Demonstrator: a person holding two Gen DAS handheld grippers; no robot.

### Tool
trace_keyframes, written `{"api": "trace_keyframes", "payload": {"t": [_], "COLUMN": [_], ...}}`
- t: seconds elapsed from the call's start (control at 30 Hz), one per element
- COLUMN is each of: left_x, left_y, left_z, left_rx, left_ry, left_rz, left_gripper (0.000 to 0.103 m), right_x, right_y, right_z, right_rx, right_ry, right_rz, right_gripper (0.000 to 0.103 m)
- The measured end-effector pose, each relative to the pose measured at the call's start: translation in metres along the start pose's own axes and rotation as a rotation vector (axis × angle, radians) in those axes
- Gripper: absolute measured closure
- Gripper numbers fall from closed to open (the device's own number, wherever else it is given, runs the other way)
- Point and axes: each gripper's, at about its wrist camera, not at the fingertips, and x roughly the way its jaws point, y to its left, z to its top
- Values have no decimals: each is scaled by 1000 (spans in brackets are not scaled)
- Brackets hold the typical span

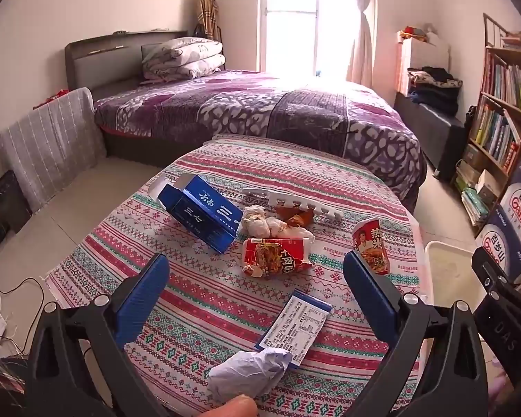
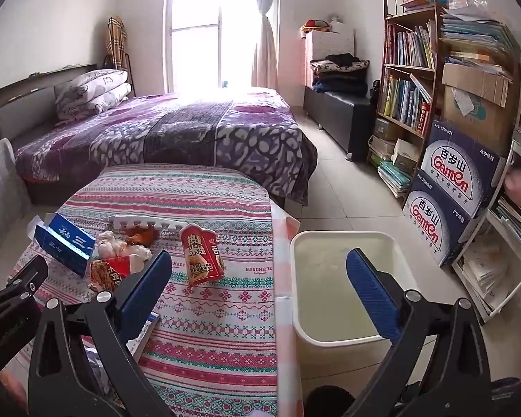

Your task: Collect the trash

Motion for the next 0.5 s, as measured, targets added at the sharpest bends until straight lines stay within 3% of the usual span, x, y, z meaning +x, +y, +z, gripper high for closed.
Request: {"api": "trace_keyframes", "payload": {"t": [0.5], "left_x": [1], "left_y": [3], "left_z": [0], "left_rx": [-6], "left_ry": [-5], "left_rz": [4], "left_gripper": [6], "right_x": [1], "right_y": [3], "right_z": [-4], "right_rx": [-6], "right_ry": [1], "right_rz": [7], "right_gripper": [7]}}
